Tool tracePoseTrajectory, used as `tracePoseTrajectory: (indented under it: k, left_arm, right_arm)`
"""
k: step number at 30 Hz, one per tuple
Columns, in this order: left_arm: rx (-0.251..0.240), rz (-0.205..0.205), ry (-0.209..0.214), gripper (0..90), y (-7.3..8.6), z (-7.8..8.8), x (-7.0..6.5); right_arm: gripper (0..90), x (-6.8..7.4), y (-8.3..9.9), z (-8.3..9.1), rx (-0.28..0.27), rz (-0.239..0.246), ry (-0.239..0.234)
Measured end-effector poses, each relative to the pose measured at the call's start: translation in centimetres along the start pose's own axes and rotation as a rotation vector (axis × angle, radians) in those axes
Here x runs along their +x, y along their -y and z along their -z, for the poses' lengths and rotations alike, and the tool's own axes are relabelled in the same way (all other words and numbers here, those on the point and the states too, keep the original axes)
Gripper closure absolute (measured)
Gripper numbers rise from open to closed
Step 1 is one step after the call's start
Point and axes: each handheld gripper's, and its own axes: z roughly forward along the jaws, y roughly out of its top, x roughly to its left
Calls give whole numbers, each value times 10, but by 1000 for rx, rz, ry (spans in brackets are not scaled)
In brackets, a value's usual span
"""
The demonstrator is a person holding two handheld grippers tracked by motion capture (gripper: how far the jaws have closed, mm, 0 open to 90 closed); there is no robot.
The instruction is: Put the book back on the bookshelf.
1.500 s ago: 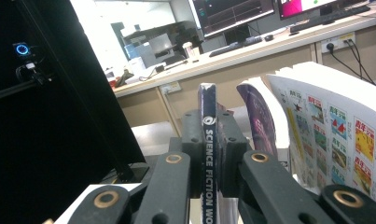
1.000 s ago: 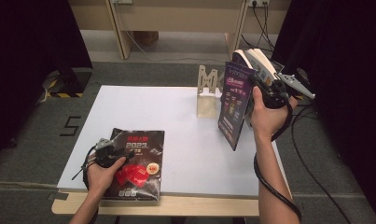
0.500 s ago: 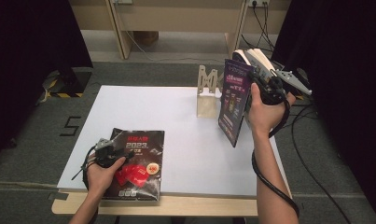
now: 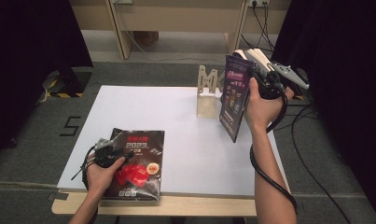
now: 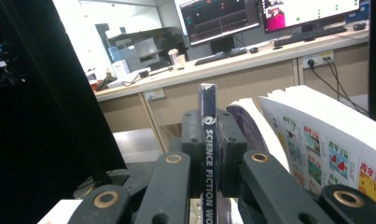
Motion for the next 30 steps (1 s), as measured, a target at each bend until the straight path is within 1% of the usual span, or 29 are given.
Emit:
tracePoseTrajectory:
  k: [4,18,24,27,30]
  left_arm:
    - [0,0,0,445,0,0,0]
    - [-6,7,-1,445,-1,1,1]
    - [-4,8,-2,446,-1,2,1]
    - [-4,7,-2,445,-1,2,2]
    - [-4,9,-1,445,-1,2,2]
  right_arm:
    - [849,2,-1,-3,-1,10,9]
    - [849,6,-7,-10,-1,25,15]
    - [849,8,-10,-15,-3,35,20]
    - [849,9,-11,-18,2,30,21]
    - [849,8,-11,-21,3,41,25]
